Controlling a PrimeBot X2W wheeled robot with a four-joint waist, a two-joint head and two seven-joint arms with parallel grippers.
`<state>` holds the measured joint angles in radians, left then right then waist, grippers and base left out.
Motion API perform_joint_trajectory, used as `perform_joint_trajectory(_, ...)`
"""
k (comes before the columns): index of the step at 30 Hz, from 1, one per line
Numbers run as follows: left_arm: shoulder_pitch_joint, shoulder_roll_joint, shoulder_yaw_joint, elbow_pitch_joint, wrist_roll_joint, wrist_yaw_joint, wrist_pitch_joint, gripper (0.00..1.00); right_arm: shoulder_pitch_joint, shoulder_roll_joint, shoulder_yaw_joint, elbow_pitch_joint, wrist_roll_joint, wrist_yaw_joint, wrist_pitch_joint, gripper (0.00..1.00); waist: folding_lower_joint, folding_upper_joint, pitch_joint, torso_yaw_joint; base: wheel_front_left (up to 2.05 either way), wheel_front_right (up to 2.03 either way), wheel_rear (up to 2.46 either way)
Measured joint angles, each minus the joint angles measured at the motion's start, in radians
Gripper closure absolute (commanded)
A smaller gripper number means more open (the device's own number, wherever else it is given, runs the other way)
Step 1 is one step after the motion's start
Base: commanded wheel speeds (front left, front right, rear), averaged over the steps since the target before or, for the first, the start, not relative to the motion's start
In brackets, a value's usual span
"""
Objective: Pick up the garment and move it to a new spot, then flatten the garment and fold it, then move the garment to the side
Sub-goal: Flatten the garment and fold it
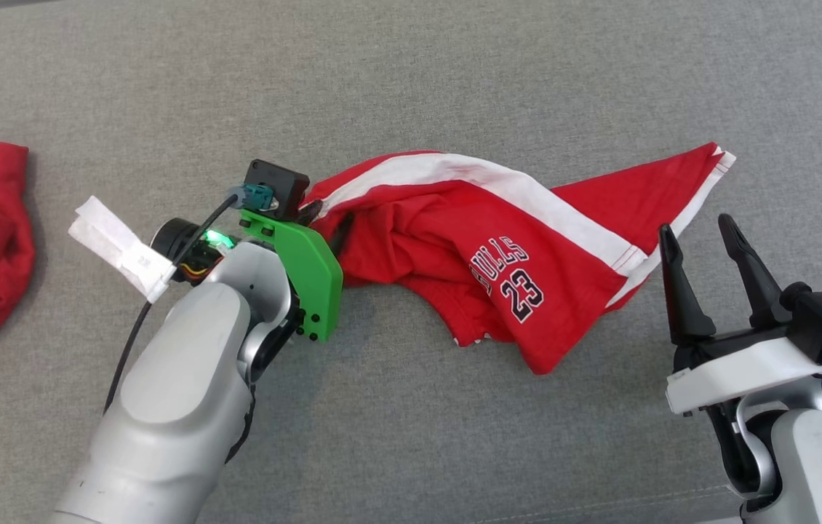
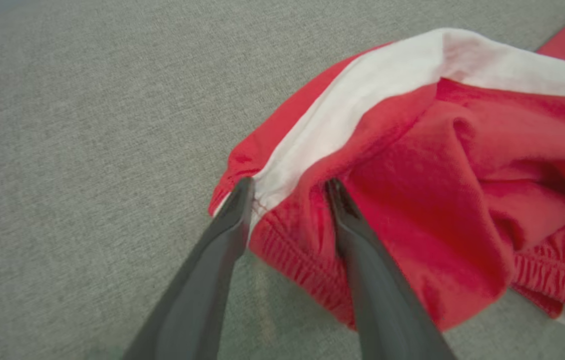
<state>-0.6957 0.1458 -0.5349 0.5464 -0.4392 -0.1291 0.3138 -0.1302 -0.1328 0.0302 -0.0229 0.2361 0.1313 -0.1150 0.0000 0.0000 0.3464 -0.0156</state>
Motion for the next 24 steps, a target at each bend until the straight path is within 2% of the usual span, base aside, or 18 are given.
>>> perform_joint_trajectory(7, -0.034, 0.009, -0.022, 0.04, 0.013, 0.0, -0.095, 1.0, -0.011, -0.017, -0.004, 0.019, 0.007, 0.0, -0.005, 0.0, 0.0, 0.0, 0.002, -0.004, 0.0, 0.0, 0.0)
perform_joint_trajectory(12, -0.033, 0.015, -0.044, 0.018, 0.048, 0.016, -0.157, 1.0, -0.015, -0.041, 0.04, 0.059, 0.029, 0.0, 0.06, 0.0, 0.0, 0.0, 0.003, 0.005, 0.0, 0.0, 0.0)
perform_joint_trajectory(21, 0.0, 0.016, -0.066, -0.055, 0.071, 0.042, -0.202, 1.0, -0.06, -0.079, 0.107, 0.153, 0.077, 0.0, 0.132, 0.0, 0.0, 0.0, 0.017, 0.034, 0.0, 0.0, 0.0)
perform_joint_trajectory(22, 0.002, 0.018, -0.068, -0.061, 0.072, 0.046, -0.203, 1.0, -0.068, -0.082, 0.119, 0.163, 0.081, 0.0, 0.136, 0.39, 0.0, 0.0, 0.019, 0.036, 0.0, 0.0, 0.0)
perform_joint_trajectory(24, 0.009, 0.019, -0.069, -0.074, 0.073, 0.052, -0.216, 1.0, -0.077, -0.086, 0.133, 0.175, 0.092, 0.0, 0.15, 1.0, 0.0, 0.0, 0.02, 0.04, 0.0, 0.0, 0.0)
